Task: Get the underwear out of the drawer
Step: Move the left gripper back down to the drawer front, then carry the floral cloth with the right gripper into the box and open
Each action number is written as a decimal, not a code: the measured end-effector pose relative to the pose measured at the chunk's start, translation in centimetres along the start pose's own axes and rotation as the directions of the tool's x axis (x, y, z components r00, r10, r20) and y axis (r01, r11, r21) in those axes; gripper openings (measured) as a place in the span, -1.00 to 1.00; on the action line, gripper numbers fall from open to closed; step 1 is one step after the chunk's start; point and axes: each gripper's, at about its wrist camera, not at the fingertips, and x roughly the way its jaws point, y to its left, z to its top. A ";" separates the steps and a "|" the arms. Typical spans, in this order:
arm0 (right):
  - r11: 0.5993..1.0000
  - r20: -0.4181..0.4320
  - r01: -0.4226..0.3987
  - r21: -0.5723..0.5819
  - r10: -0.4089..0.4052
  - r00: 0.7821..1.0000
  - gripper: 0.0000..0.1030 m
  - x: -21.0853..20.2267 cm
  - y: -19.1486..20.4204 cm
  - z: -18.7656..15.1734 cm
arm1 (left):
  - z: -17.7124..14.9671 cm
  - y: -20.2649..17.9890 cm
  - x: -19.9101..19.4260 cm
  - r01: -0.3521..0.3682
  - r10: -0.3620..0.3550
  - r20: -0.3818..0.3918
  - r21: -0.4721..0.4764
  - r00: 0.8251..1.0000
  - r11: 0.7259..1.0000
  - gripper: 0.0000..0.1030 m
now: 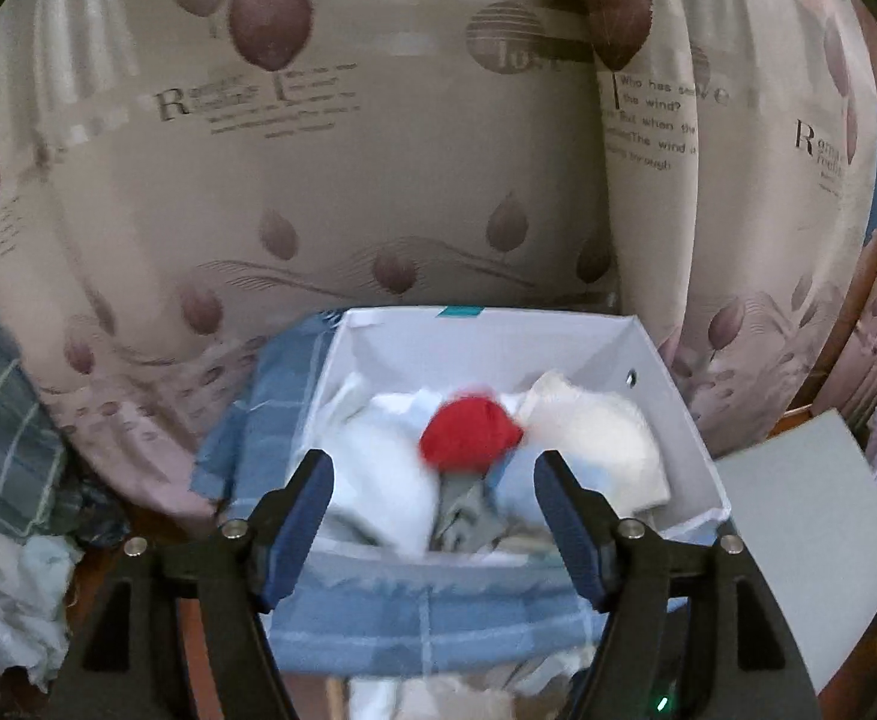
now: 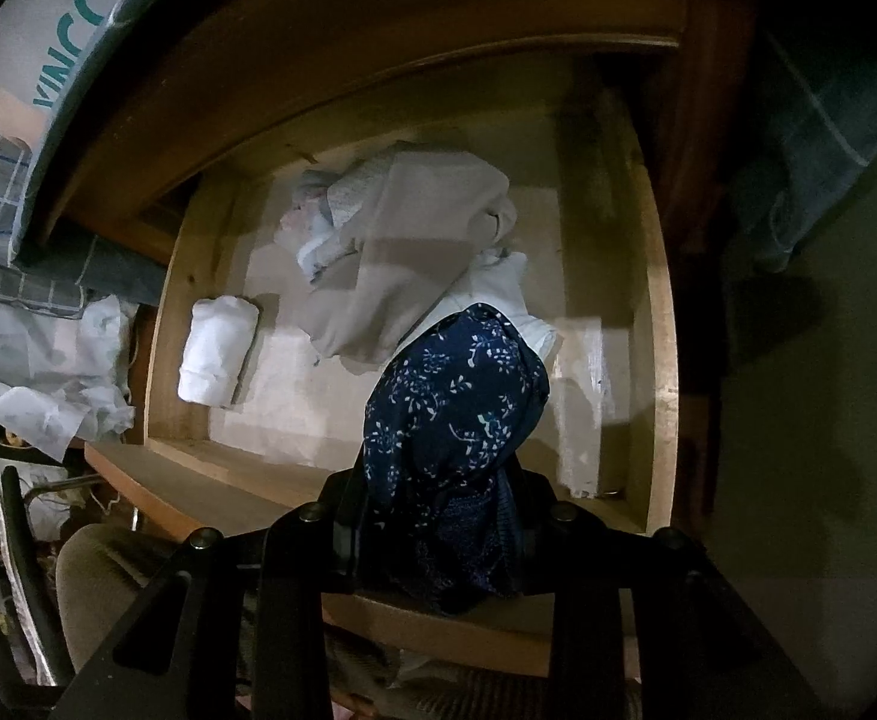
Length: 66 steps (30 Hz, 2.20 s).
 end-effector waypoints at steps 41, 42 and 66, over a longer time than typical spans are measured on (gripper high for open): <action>0.964 0.348 0.130 -0.234 -0.042 0.937 -0.39 -18.1 6.9 1.0 | -27.6 6.1 5.0 -0.245 0.219 -0.169 -0.147 0.961 0.958 0.39; 0.963 0.362 0.132 -0.236 -0.039 0.931 -0.39 -19.0 7.1 1.4 | -27.7 6.2 5.1 -0.240 0.214 -0.171 -0.151 0.962 0.959 0.39; 0.916 0.433 0.348 -0.200 -0.237 0.870 -0.34 -20.1 9.7 19.2 | -28.3 7.3 6.0 -0.219 0.174 -0.208 -0.220 0.963 0.950 0.39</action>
